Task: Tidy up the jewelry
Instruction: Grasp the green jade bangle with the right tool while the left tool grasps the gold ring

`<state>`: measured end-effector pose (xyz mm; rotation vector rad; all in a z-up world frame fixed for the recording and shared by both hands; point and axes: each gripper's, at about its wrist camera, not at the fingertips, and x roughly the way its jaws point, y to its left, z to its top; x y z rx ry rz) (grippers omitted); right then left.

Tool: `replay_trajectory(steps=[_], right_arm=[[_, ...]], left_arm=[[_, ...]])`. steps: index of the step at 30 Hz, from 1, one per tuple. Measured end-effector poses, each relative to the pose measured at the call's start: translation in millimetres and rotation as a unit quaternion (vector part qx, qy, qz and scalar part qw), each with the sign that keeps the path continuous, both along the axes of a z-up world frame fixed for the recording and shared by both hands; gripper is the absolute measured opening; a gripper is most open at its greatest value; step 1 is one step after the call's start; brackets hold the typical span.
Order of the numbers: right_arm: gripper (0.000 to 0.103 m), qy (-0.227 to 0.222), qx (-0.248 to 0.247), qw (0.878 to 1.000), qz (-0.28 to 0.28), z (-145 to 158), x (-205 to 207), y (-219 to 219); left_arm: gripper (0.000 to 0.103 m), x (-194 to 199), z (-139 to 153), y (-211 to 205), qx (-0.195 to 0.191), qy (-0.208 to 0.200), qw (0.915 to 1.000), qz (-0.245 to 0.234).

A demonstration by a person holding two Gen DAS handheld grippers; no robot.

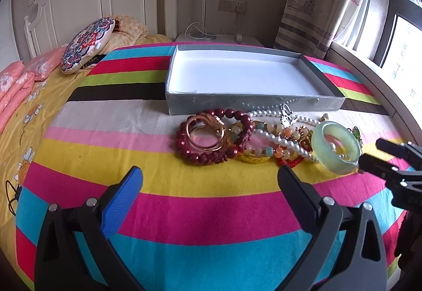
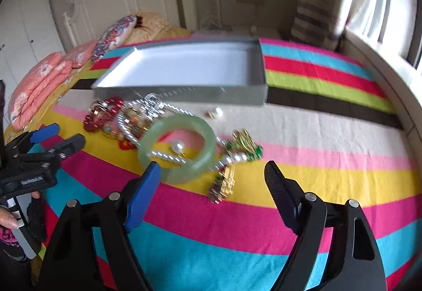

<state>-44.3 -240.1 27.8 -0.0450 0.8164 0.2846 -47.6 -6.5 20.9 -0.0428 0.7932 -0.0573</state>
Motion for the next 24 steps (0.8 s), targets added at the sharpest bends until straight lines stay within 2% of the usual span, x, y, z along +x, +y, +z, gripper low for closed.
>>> replay_trajectory(steps=[4, 7, 9, 10, 12, 15, 16, 17, 19, 21, 24], right_arm=[[0.079, -0.015, -0.021, 0.998, 0.052, 5.9, -1.3, 25.9], [0.079, -0.012, -0.067, 0.994, 0.085, 0.0, 5.6, 48.4], [0.080, -0.016, -0.087, 0.992, 0.089, -2.0, 12.4, 54.3], [0.086, -0.013, -0.090, 0.992, 0.091, -2.7, 17.7, 55.8], [0.091, -0.005, -0.089, 0.991, 0.099, -5.5, 28.1, 58.5], [0.091, 0.010, -0.104, 0.989, 0.108, -16.8, 39.2, 63.1], [0.087, 0.015, -0.111, 0.988, 0.109, -21.9, 41.2, 64.8], [0.087, 0.012, -0.107, 0.988, 0.109, -24.2, 41.3, 64.0], [0.077, 0.017, -0.082, 0.991, 0.106, -25.1, 41.6, 54.9], [0.077, 0.016, -0.063, 0.993, 0.099, -23.3, 40.4, 45.9], [0.077, -0.006, -0.063, 0.993, 0.097, -17.9, 30.0, 42.4]], left_arm=[[0.101, -1.6, -0.8, 5.6, -0.005, 0.004, 1.0000, 0.007], [0.101, -5.0, -1.6, 6.4, 0.001, 0.009, 0.9999, 0.006], [0.101, -8.6, -2.1, 8.2, 0.004, 0.009, 0.9999, 0.006], [0.101, -10.7, -2.3, 10.0, 0.003, 0.010, 0.9999, 0.006], [0.101, -14.1, -2.2, 14.0, -0.002, 0.010, 0.9999, 0.010], [0.101, -15.1, -2.4, 17.7, -0.009, 0.012, 0.9998, 0.013], [0.101, -15.4, -2.5, 19.7, -0.012, 0.013, 0.9998, 0.014], [0.101, -15.2, -2.5, 20.9, -0.013, 0.013, 0.9997, 0.015], [0.101, -15.2, -2.2, 24.2, -0.012, 0.014, 0.9997, 0.015], [0.101, -14.9, -2.4, 26.9, -0.011, 0.014, 0.9997, 0.017], [0.101, -11.7, -1.9, 31.2, -0.008, 0.015, 0.9997, 0.018]])
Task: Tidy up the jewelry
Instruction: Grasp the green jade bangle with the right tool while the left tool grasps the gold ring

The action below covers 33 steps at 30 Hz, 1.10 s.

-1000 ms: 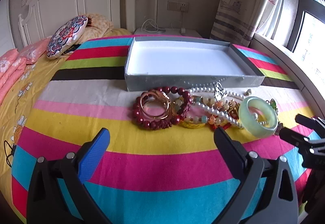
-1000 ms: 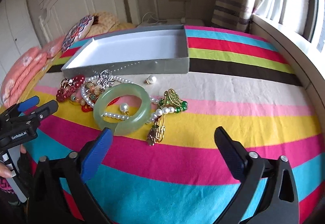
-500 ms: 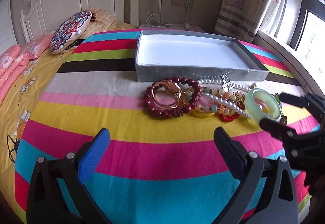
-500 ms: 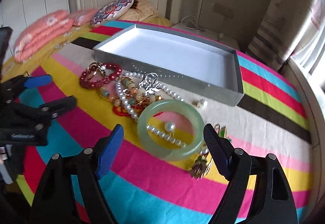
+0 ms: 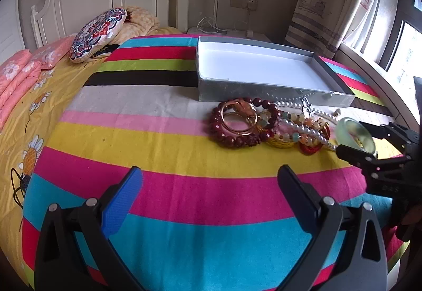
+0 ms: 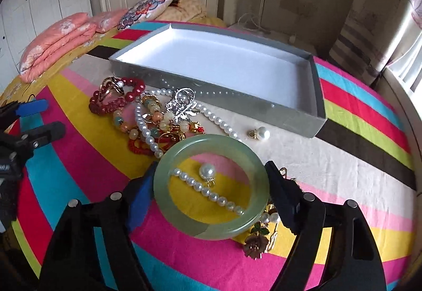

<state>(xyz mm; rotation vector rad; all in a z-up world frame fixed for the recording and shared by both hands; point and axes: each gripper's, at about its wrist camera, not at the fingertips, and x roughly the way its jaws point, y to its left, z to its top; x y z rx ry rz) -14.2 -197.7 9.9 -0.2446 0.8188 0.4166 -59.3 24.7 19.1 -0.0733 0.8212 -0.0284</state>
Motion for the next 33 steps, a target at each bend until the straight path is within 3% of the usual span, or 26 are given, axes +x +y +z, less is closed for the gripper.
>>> replay_trajectory(steps=[6, 9, 10, 11, 12, 16, 18, 23, 28, 33], right_arm=[[0.077, -0.035, 0.032, 0.999, -0.026, 17.4, -21.7, -11.7], [0.077, -0.045, 0.050, 0.997, -0.035, 23.9, -32.1, -17.2], [0.077, -0.048, 0.057, 0.997, -0.037, 25.8, -35.5, -19.0], [0.077, -0.049, 0.062, 0.996, -0.038, 27.4, -38.0, -20.2], [0.077, -0.050, 0.066, 0.996, -0.038, 28.7, -40.5, -21.3], [0.077, -0.056, 0.064, 0.996, -0.042, 30.4, -46.7, -23.5], [0.077, -0.053, 0.068, 0.995, -0.043, 28.5, -47.4, -25.4], [0.077, -0.047, 0.073, 0.995, -0.048, 22.5, -46.6, -28.6], [0.077, -0.046, 0.082, 0.994, -0.055, 18.2, -46.3, -30.4], [0.077, -0.048, 0.093, 0.992, -0.064, 18.4, -46.3, -35.3]], left_arm=[[0.101, 16.8, 8.2, 10.3, -0.025, -0.001, 0.9997, 0.007], [0.099, 28.1, 21.0, 13.5, -0.051, -0.020, 0.9985, 0.007], [0.096, 33.2, 25.2, 13.9, -0.060, -0.030, 0.9978, 0.002], [0.085, 38.8, 27.6, 12.7, -0.063, -0.034, 0.9974, -0.007], [0.077, 44.7, 28.5, 9.5, -0.058, -0.031, 0.9977, -0.017], [0.074, 64.0, 25.4, -11.4, -0.002, -0.011, 0.9983, -0.057], [0.064, 67.7, 22.8, -22.8, 0.031, -0.013, 0.9964, -0.078], [0.046, 76.3, 2.7, -38.8, 0.063, 0.013, 0.9911, -0.117], [0.038, 70.1, -5.6, -40.6, 0.077, -0.006, 0.9885, -0.130], [0.038, 52.6, 8.9, -33.5, 0.050, -0.037, 0.9895, -0.130]])
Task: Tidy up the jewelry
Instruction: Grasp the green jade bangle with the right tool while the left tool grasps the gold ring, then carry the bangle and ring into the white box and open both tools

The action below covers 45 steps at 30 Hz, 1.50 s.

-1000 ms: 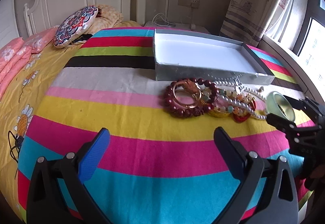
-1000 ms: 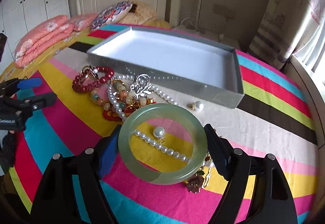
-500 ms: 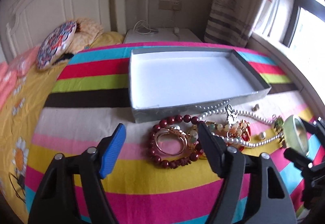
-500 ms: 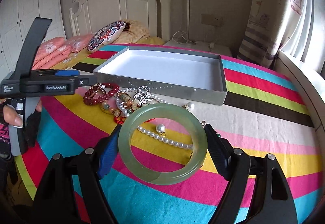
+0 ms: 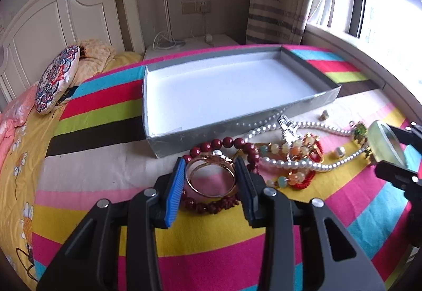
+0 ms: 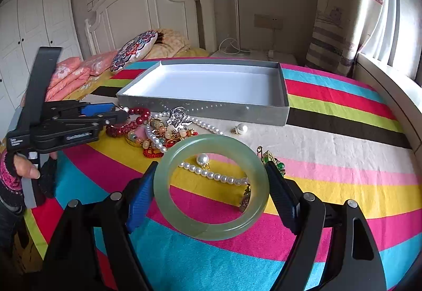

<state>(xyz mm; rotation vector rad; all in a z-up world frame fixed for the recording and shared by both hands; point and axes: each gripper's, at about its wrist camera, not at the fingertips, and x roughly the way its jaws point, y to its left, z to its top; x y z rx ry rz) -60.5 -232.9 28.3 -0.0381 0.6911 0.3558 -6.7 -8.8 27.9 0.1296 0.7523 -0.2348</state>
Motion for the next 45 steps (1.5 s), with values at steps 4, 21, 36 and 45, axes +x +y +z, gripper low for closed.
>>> replay_trajectory(steps=[4, 21, 36, 45], right_arm=[[0.077, -0.002, 0.005, 1.000, -0.004, 0.3, 0.0, -2.9], [0.077, -0.015, -0.004, 1.000, 0.007, 32.0, 62.7, 5.3], [0.077, 0.046, 0.009, 0.999, -0.009, 21.0, 167.7, 28.9], [0.077, 0.090, -0.015, 0.995, -0.030, 4.5, 201.4, 34.2]], left_arm=[[0.038, -13.7, 21.6, 4.8, -0.018, -0.035, 0.9992, -0.001], [0.038, 32.2, 45.9, 6.7, -0.050, -0.034, 0.9981, 0.009], [0.038, 110.0, 26.5, 1.5, -0.049, 0.015, 0.9981, 0.033], [0.038, 127.2, 2.4, 6.6, -0.046, 0.050, 0.9965, 0.051]])
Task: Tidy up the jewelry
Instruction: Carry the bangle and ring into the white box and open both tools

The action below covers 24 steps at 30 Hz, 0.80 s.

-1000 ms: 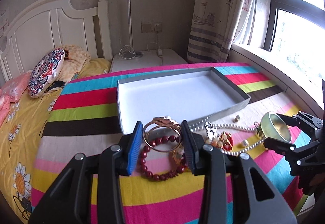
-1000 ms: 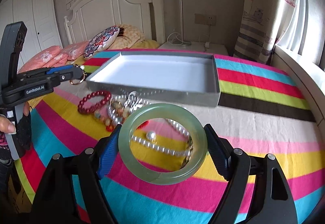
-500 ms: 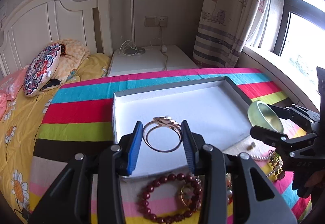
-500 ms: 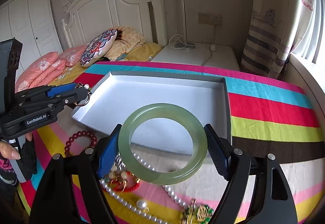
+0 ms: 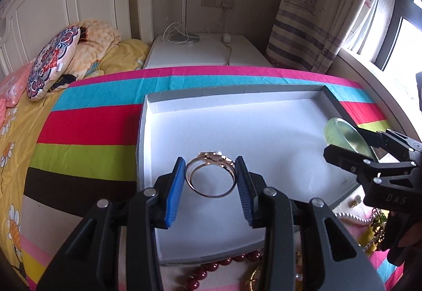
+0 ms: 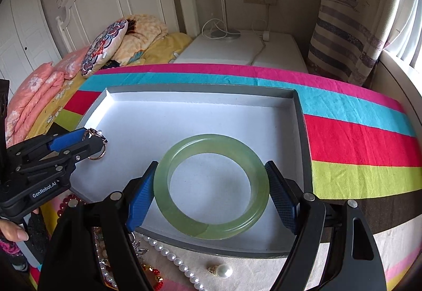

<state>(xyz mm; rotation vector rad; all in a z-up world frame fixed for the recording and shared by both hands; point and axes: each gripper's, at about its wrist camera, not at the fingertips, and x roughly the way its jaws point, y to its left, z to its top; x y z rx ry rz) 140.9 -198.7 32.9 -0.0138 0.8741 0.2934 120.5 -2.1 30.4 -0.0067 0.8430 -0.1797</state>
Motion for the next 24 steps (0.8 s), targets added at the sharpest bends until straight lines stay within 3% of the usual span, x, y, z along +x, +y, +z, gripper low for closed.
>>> replay_trajectory(steps=[5, 11, 19, 24], right_arm=[[0.078, 0.021, -0.011, 1.000, -0.009, -9.5, 6.6, 1.1], [0.081, -0.008, 0.006, 1.000, -0.012, 9.8, -5.0, -6.8], [0.081, -0.042, 0.011, 0.999, -0.004, 26.2, -32.7, -18.3], [0.081, -0.045, 0.022, 0.999, -0.006, 22.9, -54.3, -33.6]], left_arm=[[0.039, 5.3, -5.0, 6.0, -0.007, 0.017, 0.9998, 0.011], [0.071, -5.5, 2.5, 15.6, -0.018, 0.006, 0.9995, 0.026], [0.085, -30.9, 24.1, 21.7, -0.028, -0.019, 0.9990, 0.030], [0.095, -56.1, 27.8, 17.4, 0.001, -0.032, 0.9994, 0.011]])
